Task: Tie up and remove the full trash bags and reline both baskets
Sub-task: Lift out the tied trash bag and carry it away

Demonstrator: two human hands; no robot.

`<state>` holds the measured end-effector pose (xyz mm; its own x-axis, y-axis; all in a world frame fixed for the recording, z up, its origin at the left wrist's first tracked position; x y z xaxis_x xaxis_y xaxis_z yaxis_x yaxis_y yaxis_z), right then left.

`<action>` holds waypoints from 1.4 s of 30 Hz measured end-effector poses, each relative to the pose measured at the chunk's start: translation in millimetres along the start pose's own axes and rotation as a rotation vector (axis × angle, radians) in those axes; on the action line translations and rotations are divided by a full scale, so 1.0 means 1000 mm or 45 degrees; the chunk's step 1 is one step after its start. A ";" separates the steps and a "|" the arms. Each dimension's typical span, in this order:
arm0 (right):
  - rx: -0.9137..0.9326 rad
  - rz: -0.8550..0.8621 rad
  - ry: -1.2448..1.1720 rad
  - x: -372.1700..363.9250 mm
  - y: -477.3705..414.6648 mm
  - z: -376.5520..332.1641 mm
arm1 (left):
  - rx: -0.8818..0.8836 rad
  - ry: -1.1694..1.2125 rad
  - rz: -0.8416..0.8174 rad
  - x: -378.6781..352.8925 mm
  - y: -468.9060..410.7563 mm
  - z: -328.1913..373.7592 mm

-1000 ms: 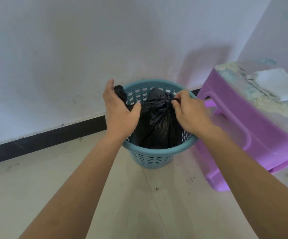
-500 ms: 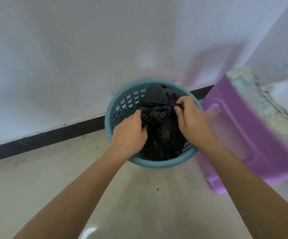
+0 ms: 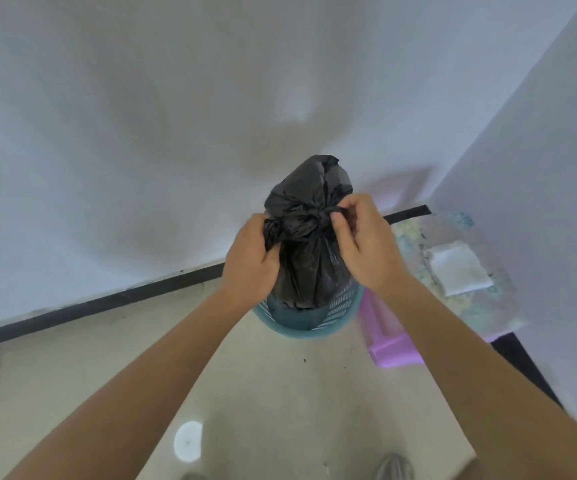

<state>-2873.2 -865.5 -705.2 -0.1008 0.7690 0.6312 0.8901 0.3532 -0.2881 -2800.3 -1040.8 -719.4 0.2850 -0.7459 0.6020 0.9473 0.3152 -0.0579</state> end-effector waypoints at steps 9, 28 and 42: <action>0.117 -0.219 0.083 0.157 -0.067 -0.271 | 0.121 0.016 -0.016 0.240 0.015 0.207; 0.907 -0.820 -0.222 0.088 -0.008 -0.705 | 0.524 -0.038 0.972 0.607 0.299 0.291; 1.518 -1.266 -0.355 -0.121 0.266 -1.035 | 0.911 -0.201 1.596 0.837 0.649 0.169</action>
<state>-2163.8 -1415.9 -112.8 -0.6035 0.0055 0.7973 -0.4138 0.8526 -0.3191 -1971.4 -1361.3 -118.6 0.7915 0.2903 0.5379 -0.1948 0.9539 -0.2281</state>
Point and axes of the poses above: each hand's wrist, its own y-axis away from the middle knuckle, its own x-axis out of the back of the hand, z = x × y, the point moved 8 cm from there along -y, towards the middle knuckle, and after that the axes turned 1 degree about z, right-handed, at the moved point
